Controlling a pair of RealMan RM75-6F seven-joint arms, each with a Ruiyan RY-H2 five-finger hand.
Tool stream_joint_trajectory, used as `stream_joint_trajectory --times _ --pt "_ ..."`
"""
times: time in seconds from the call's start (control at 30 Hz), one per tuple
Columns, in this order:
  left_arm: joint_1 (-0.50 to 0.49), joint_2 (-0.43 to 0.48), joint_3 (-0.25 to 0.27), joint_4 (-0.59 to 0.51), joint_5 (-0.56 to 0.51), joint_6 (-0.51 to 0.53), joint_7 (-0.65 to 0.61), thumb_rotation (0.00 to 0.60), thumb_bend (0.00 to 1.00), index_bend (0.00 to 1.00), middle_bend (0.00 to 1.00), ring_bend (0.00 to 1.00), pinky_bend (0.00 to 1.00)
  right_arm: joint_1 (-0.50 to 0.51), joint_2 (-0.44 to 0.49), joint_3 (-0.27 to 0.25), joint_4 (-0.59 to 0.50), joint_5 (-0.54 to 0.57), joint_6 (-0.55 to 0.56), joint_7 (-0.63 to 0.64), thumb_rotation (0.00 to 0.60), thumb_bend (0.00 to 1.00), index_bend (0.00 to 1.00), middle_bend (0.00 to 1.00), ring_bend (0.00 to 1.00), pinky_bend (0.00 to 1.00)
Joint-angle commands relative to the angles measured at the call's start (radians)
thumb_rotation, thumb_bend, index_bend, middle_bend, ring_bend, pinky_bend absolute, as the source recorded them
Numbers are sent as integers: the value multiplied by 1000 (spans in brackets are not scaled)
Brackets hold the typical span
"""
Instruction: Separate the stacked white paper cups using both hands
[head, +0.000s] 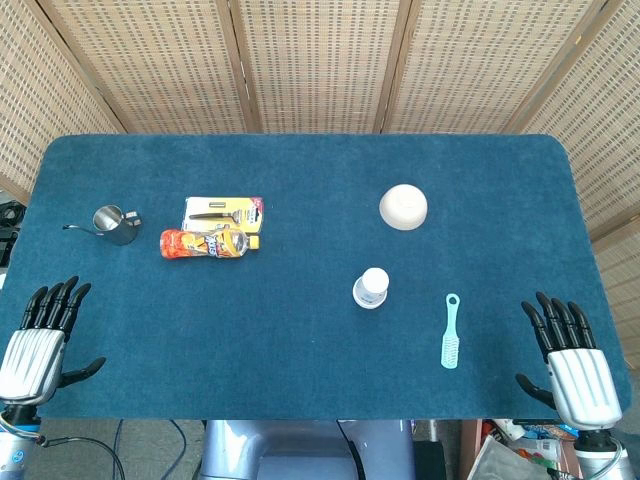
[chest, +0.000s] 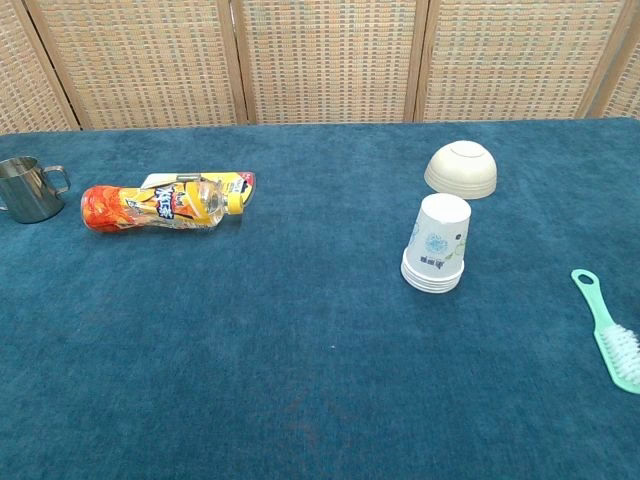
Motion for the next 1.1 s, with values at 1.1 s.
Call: stream_joint_trajectory --times 1.1 --pt "-47 -41 -63 34 -154 -72 57 600 5 0 0 0 0 650 -182 206 79 619 -729 -133 600 79 136 197 101 230"
